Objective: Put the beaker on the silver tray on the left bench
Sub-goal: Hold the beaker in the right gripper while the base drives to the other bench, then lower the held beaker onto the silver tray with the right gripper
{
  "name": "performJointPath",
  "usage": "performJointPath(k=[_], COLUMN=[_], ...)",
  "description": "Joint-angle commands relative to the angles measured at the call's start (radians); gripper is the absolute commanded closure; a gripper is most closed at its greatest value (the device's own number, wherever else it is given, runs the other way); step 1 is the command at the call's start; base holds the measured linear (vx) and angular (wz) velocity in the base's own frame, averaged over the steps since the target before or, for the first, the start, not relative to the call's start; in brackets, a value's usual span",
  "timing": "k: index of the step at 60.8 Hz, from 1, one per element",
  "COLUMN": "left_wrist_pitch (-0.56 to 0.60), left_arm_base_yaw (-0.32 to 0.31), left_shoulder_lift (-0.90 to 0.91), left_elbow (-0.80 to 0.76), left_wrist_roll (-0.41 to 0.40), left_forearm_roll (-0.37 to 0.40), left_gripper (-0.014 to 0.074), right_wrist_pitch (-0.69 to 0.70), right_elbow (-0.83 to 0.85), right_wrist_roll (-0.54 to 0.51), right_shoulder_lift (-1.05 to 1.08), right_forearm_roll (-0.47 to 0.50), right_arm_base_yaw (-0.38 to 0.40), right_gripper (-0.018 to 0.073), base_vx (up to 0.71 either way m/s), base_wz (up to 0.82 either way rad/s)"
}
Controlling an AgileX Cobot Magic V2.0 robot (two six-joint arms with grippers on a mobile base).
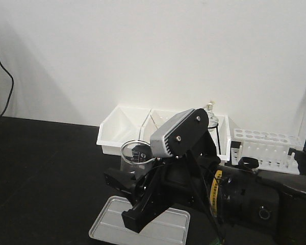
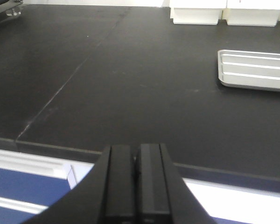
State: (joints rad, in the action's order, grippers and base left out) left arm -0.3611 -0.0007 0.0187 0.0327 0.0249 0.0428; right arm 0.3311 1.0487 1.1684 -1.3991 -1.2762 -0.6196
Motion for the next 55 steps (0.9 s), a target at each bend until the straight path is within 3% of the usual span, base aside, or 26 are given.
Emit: performJointPath(k=[1,55], left_wrist_pitch=[0.079,0.079], left_arm_base_yaw=[-0.003,-0.003], left_shoulder_lift=[0.006,0.006], left_elbow=[0.02,0.02], left_wrist_roll=[-0.001,-0.001], left_forearm_roll=[0.008,0.008], left_gripper=[0.0595,0.0595], right_wrist_pitch=[0.02,0.021], right_elbow=[0.032,0.032], right_wrist_roll=[-0.001,-0.001], right_shoulder_lift=[0.038,0.038], right_forearm_roll=[0.026,0.026], right_arm_base_yaw=[0.002,0.002], right_gripper=[0.0571,0.0571], base_vx=[0.16,0.1], base_wz=[0.05,-0.08])
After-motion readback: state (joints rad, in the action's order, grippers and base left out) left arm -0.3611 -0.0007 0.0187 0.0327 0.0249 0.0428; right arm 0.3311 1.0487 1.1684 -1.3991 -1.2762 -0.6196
